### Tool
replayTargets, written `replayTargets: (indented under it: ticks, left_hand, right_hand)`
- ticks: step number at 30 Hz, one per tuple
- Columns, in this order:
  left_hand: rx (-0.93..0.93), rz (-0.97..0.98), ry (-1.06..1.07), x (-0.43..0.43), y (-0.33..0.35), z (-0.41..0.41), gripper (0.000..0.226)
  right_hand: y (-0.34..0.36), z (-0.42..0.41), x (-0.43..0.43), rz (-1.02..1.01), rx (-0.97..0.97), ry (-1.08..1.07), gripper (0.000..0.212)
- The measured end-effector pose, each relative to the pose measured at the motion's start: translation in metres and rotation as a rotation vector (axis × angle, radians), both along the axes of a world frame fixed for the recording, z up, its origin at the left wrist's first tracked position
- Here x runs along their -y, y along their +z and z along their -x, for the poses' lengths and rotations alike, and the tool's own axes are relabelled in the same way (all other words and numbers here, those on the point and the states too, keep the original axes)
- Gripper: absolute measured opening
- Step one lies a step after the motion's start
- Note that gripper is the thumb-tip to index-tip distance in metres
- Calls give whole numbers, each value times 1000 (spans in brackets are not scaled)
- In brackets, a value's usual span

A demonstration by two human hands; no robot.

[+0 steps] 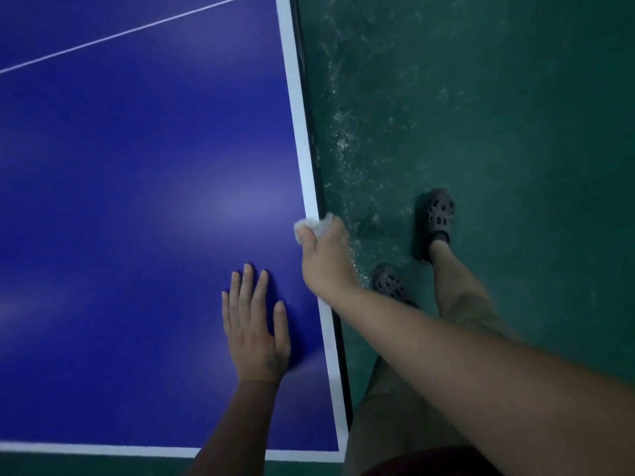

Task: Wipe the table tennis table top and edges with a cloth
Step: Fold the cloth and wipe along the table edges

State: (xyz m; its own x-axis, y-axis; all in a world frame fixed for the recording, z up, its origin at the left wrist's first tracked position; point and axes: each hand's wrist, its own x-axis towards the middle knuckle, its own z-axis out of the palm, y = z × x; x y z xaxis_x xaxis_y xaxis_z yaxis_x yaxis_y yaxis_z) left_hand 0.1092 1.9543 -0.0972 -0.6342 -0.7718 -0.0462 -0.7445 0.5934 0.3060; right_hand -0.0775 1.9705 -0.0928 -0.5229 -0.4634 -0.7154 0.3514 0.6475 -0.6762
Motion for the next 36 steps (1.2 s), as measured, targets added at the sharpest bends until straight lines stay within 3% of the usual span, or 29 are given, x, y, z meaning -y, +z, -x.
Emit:
replayTargets:
  ticks: [2,5,8,11,14,17,24,28,36]
  left_hand:
    - [-104,-27,90,13,3,25,50]
    - [-235,5,131,56,4,84,44]
    - [-291,55,170,119,-1,149,41]
    - [-249,31,207,177,-3,213,49]
    - [-46,44,177,209,-5,251,62]
    - [79,96,209,214,-11,256,63]
    - [87,143,228,213,-12,258,61]
    - [54,169,217,216,-16,258,59]
    - [27,173,190,215,-17,254,57]
  right_hand:
    - [-14,32,36,-5,-38,25,21]
    - [-24,67,75,-50,-4,37,47]
    - [-12,67,62,16,16,41,52]
    - [-1,46,26,53,51,62,64]
    - [-4,36,12,30,107,109,71]
    - [-4,48,27,-7,134,86,74]
    - [-13,129,131,-31,-10,-23,63]
    - [-15,183,185,-25,2,-48,59]
    - [-4,133,120,31,-27,42,75]
